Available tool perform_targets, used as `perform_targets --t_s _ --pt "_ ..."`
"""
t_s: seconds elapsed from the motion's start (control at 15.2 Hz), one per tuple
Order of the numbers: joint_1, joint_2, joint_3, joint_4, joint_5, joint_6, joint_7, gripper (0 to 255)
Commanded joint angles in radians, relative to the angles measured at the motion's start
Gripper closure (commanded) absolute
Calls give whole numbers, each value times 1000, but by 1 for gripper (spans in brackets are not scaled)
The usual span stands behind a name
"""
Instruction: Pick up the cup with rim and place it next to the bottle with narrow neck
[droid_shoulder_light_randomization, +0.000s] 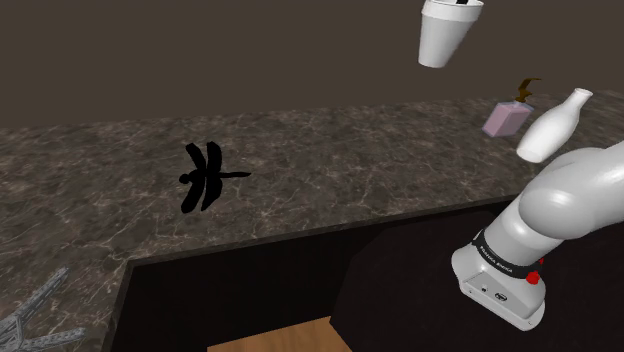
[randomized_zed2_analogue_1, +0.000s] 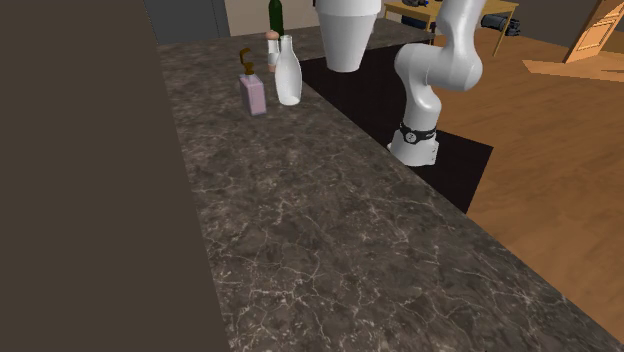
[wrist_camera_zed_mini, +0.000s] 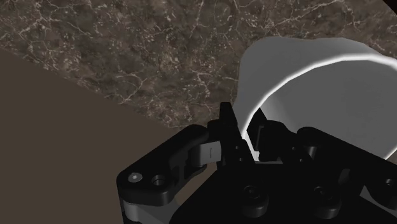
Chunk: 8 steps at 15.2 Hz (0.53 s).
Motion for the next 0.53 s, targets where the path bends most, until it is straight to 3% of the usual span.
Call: perform_targets --t_s 0.0,0.46 --pt "-15 -51 -21 -33 -17 -18 -32 255" --pt "-67 -193 -101 -106 -84 -80 -150 255"
